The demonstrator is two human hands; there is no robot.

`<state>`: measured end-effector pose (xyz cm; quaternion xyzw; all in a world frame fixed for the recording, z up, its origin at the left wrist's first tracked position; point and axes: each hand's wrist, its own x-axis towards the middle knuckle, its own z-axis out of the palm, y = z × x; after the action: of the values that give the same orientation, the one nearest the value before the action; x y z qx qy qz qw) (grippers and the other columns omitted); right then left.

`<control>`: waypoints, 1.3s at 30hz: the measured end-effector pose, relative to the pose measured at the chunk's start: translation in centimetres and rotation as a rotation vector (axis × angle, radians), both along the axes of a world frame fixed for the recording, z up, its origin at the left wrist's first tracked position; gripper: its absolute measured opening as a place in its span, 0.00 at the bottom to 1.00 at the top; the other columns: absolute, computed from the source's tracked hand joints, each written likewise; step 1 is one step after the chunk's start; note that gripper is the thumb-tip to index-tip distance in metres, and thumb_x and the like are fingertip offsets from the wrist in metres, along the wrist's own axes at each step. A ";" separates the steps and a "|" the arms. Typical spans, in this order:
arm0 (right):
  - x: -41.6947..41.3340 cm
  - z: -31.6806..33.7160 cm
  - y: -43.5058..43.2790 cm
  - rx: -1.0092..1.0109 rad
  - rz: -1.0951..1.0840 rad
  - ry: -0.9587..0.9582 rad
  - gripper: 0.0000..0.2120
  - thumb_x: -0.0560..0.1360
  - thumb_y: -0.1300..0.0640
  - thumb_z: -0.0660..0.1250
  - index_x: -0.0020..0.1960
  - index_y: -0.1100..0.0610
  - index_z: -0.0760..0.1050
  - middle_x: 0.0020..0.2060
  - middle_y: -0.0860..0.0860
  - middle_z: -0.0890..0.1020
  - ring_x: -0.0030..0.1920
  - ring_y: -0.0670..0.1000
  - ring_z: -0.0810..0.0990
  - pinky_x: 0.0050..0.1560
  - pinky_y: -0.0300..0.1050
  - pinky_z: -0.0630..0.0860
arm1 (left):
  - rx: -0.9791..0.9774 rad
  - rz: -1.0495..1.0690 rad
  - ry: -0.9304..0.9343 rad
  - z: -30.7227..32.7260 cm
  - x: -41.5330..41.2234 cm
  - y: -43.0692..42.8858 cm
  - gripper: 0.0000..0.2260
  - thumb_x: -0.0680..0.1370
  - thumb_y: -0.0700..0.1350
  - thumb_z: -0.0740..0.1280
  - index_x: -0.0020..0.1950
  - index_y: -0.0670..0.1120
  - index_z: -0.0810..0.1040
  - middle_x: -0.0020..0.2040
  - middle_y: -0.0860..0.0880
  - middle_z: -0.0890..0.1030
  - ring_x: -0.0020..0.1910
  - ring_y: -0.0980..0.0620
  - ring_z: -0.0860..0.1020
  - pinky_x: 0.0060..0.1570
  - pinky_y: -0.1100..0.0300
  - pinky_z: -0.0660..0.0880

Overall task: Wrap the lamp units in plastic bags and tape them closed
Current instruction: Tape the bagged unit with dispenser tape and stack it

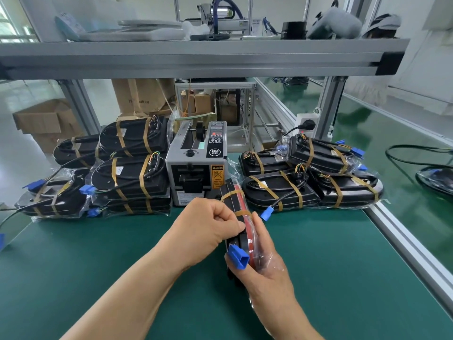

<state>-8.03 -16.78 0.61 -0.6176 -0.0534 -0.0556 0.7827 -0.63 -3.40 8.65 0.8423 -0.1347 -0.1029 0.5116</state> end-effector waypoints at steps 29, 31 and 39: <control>7.4 8.4 -2.6 -0.431 0.016 0.304 0.30 0.69 0.41 0.72 0.68 0.50 0.73 0.59 0.49 0.82 0.61 0.52 0.79 0.65 0.55 0.75 | -0.268 0.008 0.204 -0.9 -0.4 -1.0 0.12 0.71 0.40 0.77 0.46 0.45 0.74 0.35 0.50 0.73 0.32 0.56 0.70 0.30 0.67 0.69; 8.1 8.5 -1.3 -0.455 0.028 0.316 0.34 0.75 0.49 0.70 0.78 0.51 0.61 0.62 0.51 0.79 0.62 0.52 0.77 0.68 0.55 0.72 | -0.298 0.009 0.214 -0.8 -0.9 -0.8 0.12 0.72 0.38 0.76 0.45 0.45 0.72 0.37 0.47 0.73 0.33 0.55 0.71 0.31 0.66 0.69; 5.1 6.3 -0.3 -0.397 -0.008 0.359 0.37 0.75 0.53 0.69 0.80 0.46 0.56 0.67 0.42 0.73 0.65 0.46 0.75 0.70 0.49 0.70 | -0.170 -0.168 0.178 -0.6 -3.6 2.1 0.10 0.65 0.58 0.76 0.38 0.56 0.77 0.30 0.58 0.74 0.30 0.58 0.71 0.32 0.69 0.69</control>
<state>-2.97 -17.10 6.95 -0.7593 0.0789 0.0634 0.6428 -4.22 -1.25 8.04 0.7693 -0.1670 -0.2076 0.5806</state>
